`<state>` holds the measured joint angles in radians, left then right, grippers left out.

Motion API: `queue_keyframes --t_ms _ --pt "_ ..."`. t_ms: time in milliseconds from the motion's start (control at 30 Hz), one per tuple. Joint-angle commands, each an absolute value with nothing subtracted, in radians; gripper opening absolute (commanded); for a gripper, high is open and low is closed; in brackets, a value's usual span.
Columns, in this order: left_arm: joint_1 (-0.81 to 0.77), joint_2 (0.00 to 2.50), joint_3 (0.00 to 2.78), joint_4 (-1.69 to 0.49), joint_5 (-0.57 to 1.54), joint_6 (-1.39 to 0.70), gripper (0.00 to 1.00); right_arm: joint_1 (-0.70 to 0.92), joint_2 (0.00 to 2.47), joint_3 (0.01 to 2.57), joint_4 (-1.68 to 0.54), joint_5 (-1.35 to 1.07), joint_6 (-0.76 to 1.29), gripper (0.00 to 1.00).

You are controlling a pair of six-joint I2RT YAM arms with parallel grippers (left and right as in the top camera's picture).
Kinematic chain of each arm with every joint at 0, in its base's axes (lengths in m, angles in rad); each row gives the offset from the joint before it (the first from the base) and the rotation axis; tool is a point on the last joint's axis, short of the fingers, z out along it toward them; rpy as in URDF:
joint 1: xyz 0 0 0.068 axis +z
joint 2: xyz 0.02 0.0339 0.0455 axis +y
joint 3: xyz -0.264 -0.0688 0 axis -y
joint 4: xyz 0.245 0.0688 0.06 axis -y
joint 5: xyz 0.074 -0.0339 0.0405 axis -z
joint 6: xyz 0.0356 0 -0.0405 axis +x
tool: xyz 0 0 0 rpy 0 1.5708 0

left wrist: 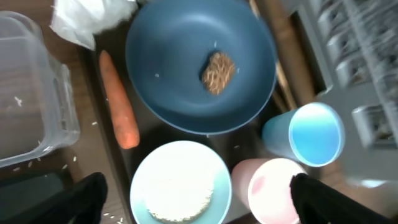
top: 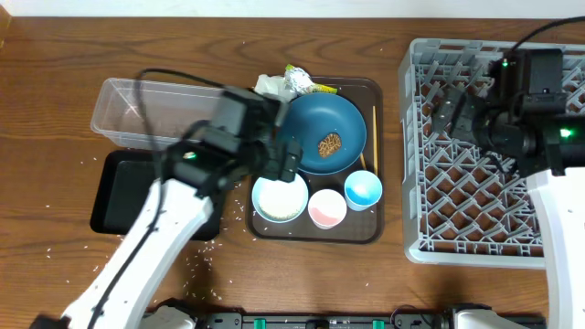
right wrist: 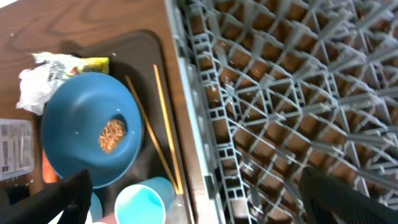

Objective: Sort waste into correct bins and load items into the dishwasher rack
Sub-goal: 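Reach the left gripper down to the pink cup and grasp it, then lift the pink cup with the left gripper toward the right gripper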

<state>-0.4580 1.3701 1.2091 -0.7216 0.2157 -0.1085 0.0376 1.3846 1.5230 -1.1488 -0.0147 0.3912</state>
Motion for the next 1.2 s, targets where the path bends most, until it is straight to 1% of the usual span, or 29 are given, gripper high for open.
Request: queue_keyframes --t_ms 0,100,200,267,433,533,567,700,833,867,933,967,1000,1033,1067,1167 --pt "-0.506 1.426 1.233 -0.717 0.119 -0.118 0.93 0.023 1.39 1.542 -1.17 -0.007 0.426 0.99" --pt "-0.553 1.472 1.233 -0.74 0.119 -0.118 0.91 0.023 1.392 1.542 -1.179 -0.007 0.425 0.99" --pt "-0.603 1.522 1.233 -0.794 0.119 -0.136 0.79 0.023 1.393 1.542 -1.179 0.0 0.422 0.99" --pt "-0.624 1.544 1.232 -0.813 0.123 -0.16 0.74 0.023 1.393 1.542 -1.179 0.007 0.422 0.99" --pt "-0.693 1.604 1.232 -0.814 0.183 -0.174 0.74 0.023 1.394 1.542 -1.172 0.031 0.422 0.99" --pt "-0.725 1.632 1.23 -0.815 0.183 -0.174 0.73 0.023 1.394 1.542 -1.164 0.034 0.422 0.99" --pt "-0.734 1.644 1.228 -0.815 0.183 -0.174 0.72 0.023 1.394 1.542 -1.163 0.035 0.422 0.99" --pt "-0.747 1.688 1.21 -0.81 0.182 -0.174 0.53 0.023 1.394 1.542 -1.163 0.038 0.422 0.99" --pt "-0.747 1.744 1.206 -0.783 0.15 -0.174 0.39 0.023 1.394 1.542 -1.163 0.038 0.422 0.99" --pt "-0.747 1.757 1.206 -0.776 0.139 -0.173 0.36 0.023 1.394 1.542 -1.163 0.038 0.422 0.99" --pt "-0.747 1.777 1.206 -0.765 0.137 -0.174 0.35 0.023 1.394 1.542 -1.164 0.038 0.422 0.99" --pt "-0.747 1.785 1.206 -0.761 0.137 -0.174 0.33 0.023 1.394 1.542 -1.164 0.038 0.422 0.99" --pt "-0.747 1.792 1.206 -0.757 0.137 -0.173 0.27 0.023 1.394 1.542 -1.165 0.038 0.422 0.99" --pt "-0.747 1.794 1.206 -0.757 0.137 -0.174 0.15 0.023 1.394 1.542 -1.166 0.038 0.422 0.99" --pt "-0.746 1.793 1.207 -0.758 0.137 -0.174 0.06 0.023 1.394 1.542 -1.167 0.038 0.422 0.99" --pt "-0.743 1.765 1.225 -0.786 0.138 -0.175 0.06 0.023 1.394 1.542 -1.171 0.038 0.422 0.99"
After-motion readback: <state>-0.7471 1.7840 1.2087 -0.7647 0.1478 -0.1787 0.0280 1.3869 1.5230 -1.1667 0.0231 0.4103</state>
